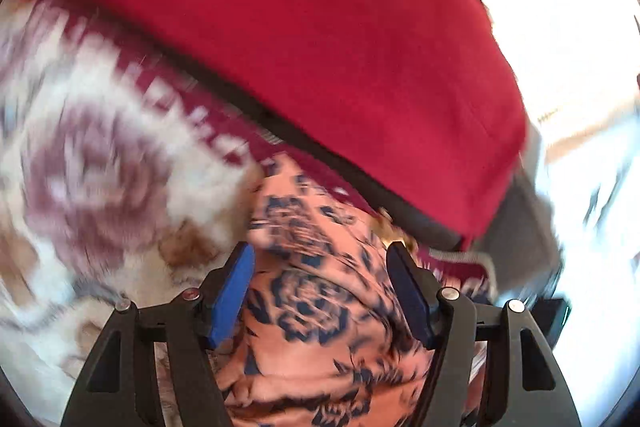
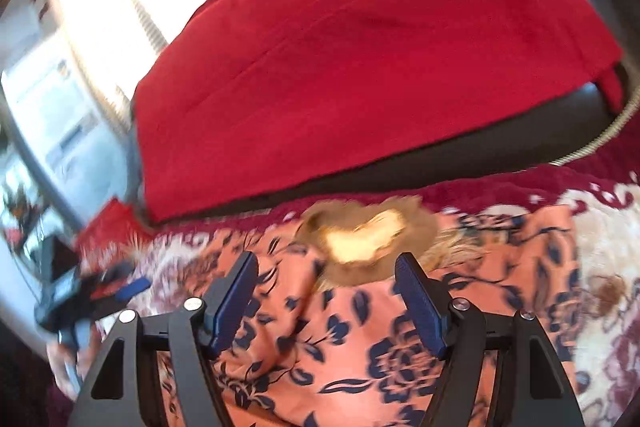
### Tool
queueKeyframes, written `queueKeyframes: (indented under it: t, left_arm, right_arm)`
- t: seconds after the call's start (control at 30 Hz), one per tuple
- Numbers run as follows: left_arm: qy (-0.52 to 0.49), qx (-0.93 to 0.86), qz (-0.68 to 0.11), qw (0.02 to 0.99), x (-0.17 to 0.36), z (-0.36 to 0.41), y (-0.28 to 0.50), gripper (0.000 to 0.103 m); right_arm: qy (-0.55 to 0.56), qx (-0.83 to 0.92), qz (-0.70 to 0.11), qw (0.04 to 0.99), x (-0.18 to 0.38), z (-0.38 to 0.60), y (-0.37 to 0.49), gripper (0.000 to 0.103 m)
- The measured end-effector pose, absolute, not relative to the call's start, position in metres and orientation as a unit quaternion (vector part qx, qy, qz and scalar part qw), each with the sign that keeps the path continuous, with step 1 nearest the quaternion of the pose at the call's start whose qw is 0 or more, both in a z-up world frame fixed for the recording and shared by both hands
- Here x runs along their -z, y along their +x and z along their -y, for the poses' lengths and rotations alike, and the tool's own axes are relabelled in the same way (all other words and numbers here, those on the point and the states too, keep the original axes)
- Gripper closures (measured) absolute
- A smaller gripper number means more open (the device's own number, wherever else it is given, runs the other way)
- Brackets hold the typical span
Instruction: Fold small clothes
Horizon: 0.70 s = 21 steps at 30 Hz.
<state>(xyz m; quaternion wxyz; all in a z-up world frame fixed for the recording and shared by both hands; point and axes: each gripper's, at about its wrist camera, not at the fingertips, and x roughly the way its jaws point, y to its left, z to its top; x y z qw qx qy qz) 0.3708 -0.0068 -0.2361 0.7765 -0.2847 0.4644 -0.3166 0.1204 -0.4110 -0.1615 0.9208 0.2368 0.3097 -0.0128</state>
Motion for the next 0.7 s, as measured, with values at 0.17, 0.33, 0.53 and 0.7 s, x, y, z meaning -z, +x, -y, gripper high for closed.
queueKeyframes:
  t: [0.17, 0.33, 0.53, 0.7]
  left_arm:
    - [-0.349, 0.326, -0.467, 0.744, 0.252, 0.031, 0.388, 0.035]
    - [-0.319, 0.311, -0.466, 0.764, 0.256, 0.050, 0.397, 0.097]
    - [-0.324, 0.262, -0.457, 0.786, 0.233, 0.036, 0.389, 0.085]
    - [-0.330, 0.192, -0.448, 0.809, 0.227, 0.009, 0.387, 0.019]
  right_arm:
    - [0.206, 0.005, -0.335, 0.919, 0.177, 0.386, 0.134, 0.029]
    - [0.215, 0.016, -0.334, 0.918, 0.181, 0.395, 0.133, 0.029]
    - [0.243, 0.042, -0.323, 0.914, 0.178, 0.423, 0.117, 0.029]
    - [0.270, 0.055, -0.318, 0.907, 0.181, 0.442, 0.108, 0.029]
